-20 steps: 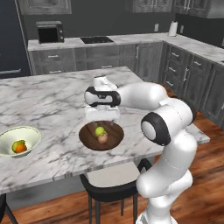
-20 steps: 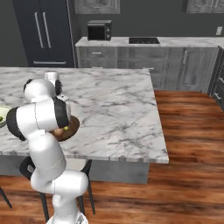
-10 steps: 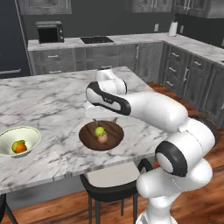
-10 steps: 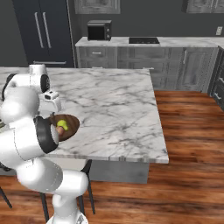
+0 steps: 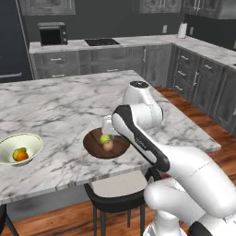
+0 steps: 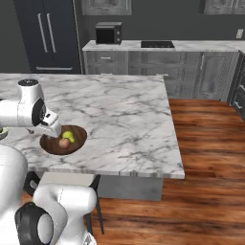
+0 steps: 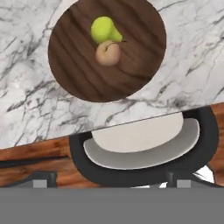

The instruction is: Take the fruits from the plate on the dining counter and place two fruits in each bowl.

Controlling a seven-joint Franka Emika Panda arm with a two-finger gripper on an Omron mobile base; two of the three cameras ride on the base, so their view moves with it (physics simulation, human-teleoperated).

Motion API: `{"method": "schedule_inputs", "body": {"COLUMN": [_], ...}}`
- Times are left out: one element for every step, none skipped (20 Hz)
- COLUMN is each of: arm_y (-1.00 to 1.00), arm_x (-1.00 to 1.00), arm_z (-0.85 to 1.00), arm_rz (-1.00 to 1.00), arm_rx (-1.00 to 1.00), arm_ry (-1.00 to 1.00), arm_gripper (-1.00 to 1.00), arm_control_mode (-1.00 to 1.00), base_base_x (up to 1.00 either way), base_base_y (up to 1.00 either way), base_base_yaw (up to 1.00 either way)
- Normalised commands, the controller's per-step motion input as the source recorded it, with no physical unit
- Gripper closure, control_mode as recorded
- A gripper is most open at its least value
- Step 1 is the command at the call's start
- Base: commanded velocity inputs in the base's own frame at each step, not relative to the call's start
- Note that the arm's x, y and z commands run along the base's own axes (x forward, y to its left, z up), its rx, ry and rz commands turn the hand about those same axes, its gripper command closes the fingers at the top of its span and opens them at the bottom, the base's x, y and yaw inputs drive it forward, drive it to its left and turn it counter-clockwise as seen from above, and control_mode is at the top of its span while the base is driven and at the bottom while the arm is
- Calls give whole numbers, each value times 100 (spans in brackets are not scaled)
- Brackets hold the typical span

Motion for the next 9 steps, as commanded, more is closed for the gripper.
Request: {"method": "schedule_inputs", "body": {"arm_y": [-25, -23, -17, -14, -12, -9, -1, 0, 0], "arm_x": [-100, -100, -100, -100, -95, -89, -81, -43, 0], "arm_z": [14, 14, 19, 24, 26, 29, 27, 39, 0], "arm_rz": [3, 3, 4, 5, 6, 7, 8, 12, 0], "arm_rx": [8, 7, 5, 2, 1, 0, 0, 0, 0], "arm_ry": [-23, -24, -22, -17, -17, -17, -15, -18, 0], "arm_gripper": [-100, -100, -100, -100, -100, -100, -100, -100, -100], "arm_control_mode": [-100, -100, -100, -100, -100, -100, -100, -100, -100], "base_base_x": [0, 0, 0, 0, 0, 0, 0, 0, 0], "base_base_y": [0, 0, 0, 0, 0, 0, 0, 0, 0], "base_base_yaw": [0, 0, 0, 0, 0, 0, 0, 0, 0]}}
